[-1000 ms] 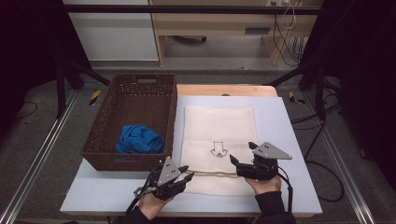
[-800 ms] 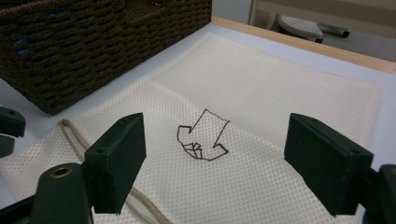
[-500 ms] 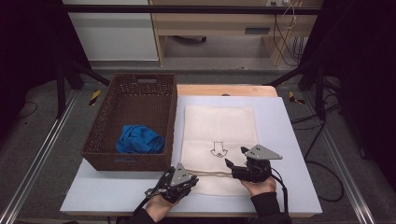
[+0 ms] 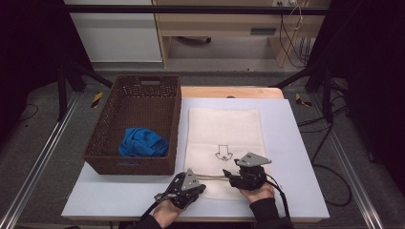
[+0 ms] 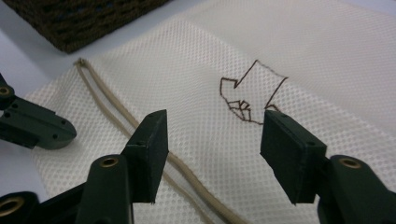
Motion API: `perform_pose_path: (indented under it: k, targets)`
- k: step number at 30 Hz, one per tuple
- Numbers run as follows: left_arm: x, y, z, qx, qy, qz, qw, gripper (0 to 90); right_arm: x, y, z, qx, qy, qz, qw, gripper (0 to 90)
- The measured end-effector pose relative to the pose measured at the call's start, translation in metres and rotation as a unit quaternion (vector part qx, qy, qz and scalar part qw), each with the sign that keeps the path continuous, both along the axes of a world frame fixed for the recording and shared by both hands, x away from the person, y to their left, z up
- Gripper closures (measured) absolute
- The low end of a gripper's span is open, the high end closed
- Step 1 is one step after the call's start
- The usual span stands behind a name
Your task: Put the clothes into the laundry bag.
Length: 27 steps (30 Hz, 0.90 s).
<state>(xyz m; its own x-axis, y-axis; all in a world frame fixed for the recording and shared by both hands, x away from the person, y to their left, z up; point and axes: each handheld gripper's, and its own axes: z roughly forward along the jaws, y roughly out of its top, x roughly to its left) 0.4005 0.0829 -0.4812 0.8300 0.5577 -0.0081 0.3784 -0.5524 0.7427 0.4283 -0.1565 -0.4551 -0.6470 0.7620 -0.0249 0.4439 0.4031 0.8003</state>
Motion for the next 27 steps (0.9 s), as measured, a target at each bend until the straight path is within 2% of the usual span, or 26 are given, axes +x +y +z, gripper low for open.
perform_pose_path:
  k: [2,5,6,9,13,20,27]
  targets:
    - [0.001,0.0,0.0,-0.001,0.0,0.0,1.0,89.2,0.001,0.005,-0.005,-0.018,0.009,0.008,0.9998,47.3]
    - [0.001,0.001,-0.001,-0.002,0.0,0.001,1.0,89.2,0.002,0.007,-0.008,-0.023,0.016,0.012,0.9995,49.4]
    - [0.001,0.001,-0.002,-0.004,0.001,-0.001,1.0,89.2,0.003,0.009,-0.011,-0.034,0.025,0.014,0.999,51.4]
    - [0.002,0.001,-0.002,-0.004,0.002,-0.002,1.0,89.1,0.004,0.011,-0.014,-0.048,0.032,0.016,0.9982,54.5]
    - [0.002,0.002,-0.003,-0.007,0.001,-0.001,1.0,89.1,0.005,0.013,-0.017,-0.059,0.04,0.018,0.9973,58.3]
    - [-0.001,0.001,-0.003,-0.005,-0.007,0.001,1.0,89.0,0.007,0.013,-0.019,-0.065,0.051,0.023,0.9963,67.6]
    - [0.0,0.001,-0.003,-0.005,-0.006,0.001,1.0,88.9,0.011,0.011,-0.02,-0.072,0.057,0.019,0.9956,76.7]
